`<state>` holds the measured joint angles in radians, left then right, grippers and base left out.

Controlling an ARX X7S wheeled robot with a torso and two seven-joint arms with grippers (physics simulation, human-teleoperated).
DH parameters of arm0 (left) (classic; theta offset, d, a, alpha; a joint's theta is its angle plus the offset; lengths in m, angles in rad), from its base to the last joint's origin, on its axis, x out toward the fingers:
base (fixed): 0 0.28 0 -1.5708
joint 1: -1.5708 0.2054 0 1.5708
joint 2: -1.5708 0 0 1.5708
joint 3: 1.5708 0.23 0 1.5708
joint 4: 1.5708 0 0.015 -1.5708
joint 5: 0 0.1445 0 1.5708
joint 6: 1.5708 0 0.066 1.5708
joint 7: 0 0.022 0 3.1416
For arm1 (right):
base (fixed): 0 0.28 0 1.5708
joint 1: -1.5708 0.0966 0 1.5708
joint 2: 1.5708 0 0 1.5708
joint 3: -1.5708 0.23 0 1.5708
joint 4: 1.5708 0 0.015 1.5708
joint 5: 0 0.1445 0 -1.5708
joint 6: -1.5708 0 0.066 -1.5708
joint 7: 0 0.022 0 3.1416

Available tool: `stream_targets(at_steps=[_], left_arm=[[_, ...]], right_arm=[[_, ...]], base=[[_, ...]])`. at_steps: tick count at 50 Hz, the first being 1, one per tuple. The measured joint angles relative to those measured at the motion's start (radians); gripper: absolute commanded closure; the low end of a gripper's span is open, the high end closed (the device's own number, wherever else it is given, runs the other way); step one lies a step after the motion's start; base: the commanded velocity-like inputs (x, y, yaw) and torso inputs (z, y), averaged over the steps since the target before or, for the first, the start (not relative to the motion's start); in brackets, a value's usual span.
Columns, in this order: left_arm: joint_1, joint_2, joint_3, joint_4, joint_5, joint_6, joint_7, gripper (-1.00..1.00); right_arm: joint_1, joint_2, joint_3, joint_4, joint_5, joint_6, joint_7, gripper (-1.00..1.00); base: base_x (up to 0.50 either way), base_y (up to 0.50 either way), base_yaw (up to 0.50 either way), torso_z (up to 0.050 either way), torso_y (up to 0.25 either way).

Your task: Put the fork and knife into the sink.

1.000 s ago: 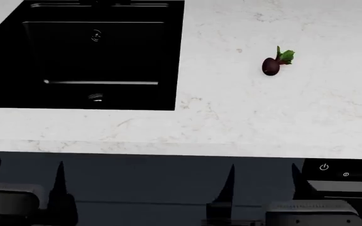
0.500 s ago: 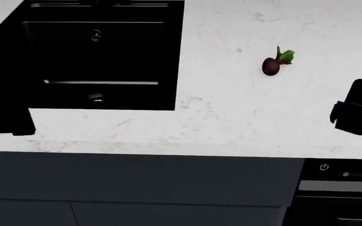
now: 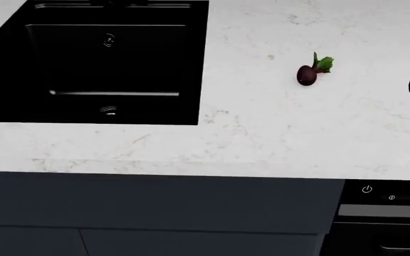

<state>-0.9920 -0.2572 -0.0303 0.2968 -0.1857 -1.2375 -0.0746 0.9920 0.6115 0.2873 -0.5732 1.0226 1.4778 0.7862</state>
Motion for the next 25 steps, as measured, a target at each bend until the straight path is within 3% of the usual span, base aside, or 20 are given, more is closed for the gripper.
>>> stream_targets(at_steps=[10, 25], left_arm=[[-0.122, -0.026, -0.003, 0.055, -0.089, -0.194, -0.012, -1.00], [-0.263, -0.146, -0.011, -0.004, -0.622, -0.298, -0.381, -1.00]], right_arm=[[0.032, 0.015, -0.019, 0.009, 0.065, 0.006, 0.038, -1.00], [0.041, 0.028, -0.030, 0.013, 0.115, -0.011, 0.059, -1.00]], base=[[0.00, 0.00, 0.00, 0.000, 0.000], [0.00, 0.00, 0.00, 0.000, 0.000]])
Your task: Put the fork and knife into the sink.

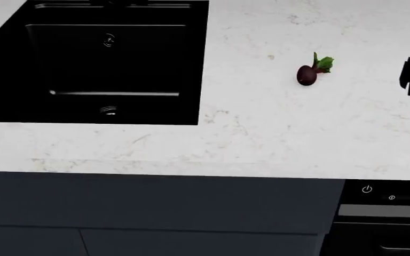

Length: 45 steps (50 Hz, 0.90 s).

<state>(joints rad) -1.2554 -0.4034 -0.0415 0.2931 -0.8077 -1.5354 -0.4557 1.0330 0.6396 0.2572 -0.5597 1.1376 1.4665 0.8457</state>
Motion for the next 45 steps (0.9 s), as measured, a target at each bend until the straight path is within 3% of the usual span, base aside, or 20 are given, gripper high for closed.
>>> stream_targets(at_steps=[8, 16, 45], left_arm=[[-0.039, -0.047, 0.015, -0.024, -0.166, -0.002, -0.120, -1.00], [-0.044, -0.079, 0.039, -0.029, -0.232, 0.039, -0.165, -1.00], [0.010, -0.157, 0.137, -0.003, -0.215, 0.179, -0.144, -1.00]], right_arm=[[-0.010, 0.004, -0.002, 0.002, 0.009, -0.026, -0.003, -1.00], [-0.025, 0.006, 0.003, -0.001, 0.017, -0.047, -0.003, -1.00], [-0.047, 0.003, 0.003, -0.007, 0.041, -0.119, -0.033, -1.00]], base=[[0.00, 0.00, 0.00, 0.000, 0.000], [0.02, 0.11, 0.00, 0.000, 0.000], [0.23, 0.49, 0.00, 0.000, 0.000]])
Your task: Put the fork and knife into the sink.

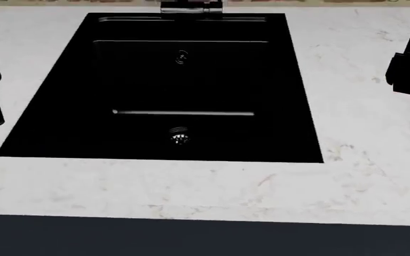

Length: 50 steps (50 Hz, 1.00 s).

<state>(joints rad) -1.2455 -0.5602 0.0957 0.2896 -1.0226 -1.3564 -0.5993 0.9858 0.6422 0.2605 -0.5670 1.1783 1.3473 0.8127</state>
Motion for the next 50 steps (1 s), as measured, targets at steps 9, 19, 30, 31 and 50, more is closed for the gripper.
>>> stream_targets(at_steps=[9, 19, 30, 31, 50], left_arm=[[0.011, -0.008, 0.008, 0.001, 0.004, 0.013, 0.000, -1.00], [0.022, -0.007, 0.014, 0.000, -0.001, 0.026, 0.001, -1.00], [0.034, -0.008, 0.015, 0.000, -0.008, 0.035, -0.002, -1.00], [0.035, -0.008, 0.015, 0.000, -0.009, 0.036, -0.003, -1.00], [0.047, -0.019, 0.011, 0.003, -0.021, 0.042, -0.011, -1.00]], right_arm=[[-0.013, -0.007, 0.023, -0.009, 0.023, -0.015, 0.008, -1.00], [-0.022, -0.009, 0.042, -0.011, 0.043, -0.026, 0.017, -1.00], [-0.033, -0.003, 0.045, -0.012, 0.041, -0.043, 0.011, -1.00], [-0.035, -0.003, 0.045, -0.011, 0.040, -0.045, 0.010, -1.00], [-0.035, -0.015, 0.060, -0.011, 0.086, -0.043, 0.058, -1.00]], base=[[0.47, 0.17, 0.00, 0.000, 0.000], [0.50, 0.00, 0.00, 0.000, 0.000], [0.50, 0.06, 0.00, 0.000, 0.001], [0.50, 0.24, 0.00, 0.000, 0.000], [0.19, 0.10, 0.00, 0.000, 0.001]])
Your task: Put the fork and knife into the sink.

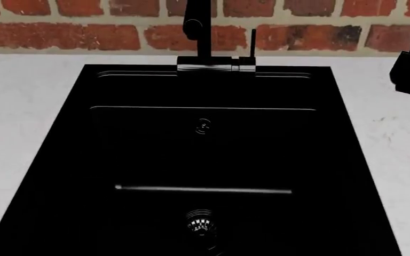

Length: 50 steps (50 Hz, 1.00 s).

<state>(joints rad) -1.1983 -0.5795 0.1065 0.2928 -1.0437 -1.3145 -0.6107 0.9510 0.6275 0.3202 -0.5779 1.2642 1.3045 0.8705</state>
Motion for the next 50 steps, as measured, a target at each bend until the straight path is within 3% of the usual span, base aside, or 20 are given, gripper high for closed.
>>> stream_targets(at_steps=[37, 43, 50], left_arm=[[0.054, 0.005, -0.038, -0.013, -0.052, -0.026, -0.080, -1.00], [0.106, 0.005, -0.093, 0.006, -0.105, -0.087, -0.178, -1.00], [0.183, 0.009, -0.195, 0.015, -0.257, -0.163, -0.382, -1.00]], right_arm=[[-0.022, 0.009, 0.000, -0.001, 0.014, -0.029, 0.017, -1.00], [-0.030, 0.011, -0.003, 0.000, 0.012, -0.035, 0.014, -1.00], [-0.058, 0.014, 0.001, -0.001, 0.000, -0.050, 0.001, -1.00]], base=[[0.00, 0.00, 0.00, 0.000, 0.000], [0.00, 0.00, 0.00, 0.000, 0.000], [0.00, 0.00, 0.00, 0.000, 0.000]])
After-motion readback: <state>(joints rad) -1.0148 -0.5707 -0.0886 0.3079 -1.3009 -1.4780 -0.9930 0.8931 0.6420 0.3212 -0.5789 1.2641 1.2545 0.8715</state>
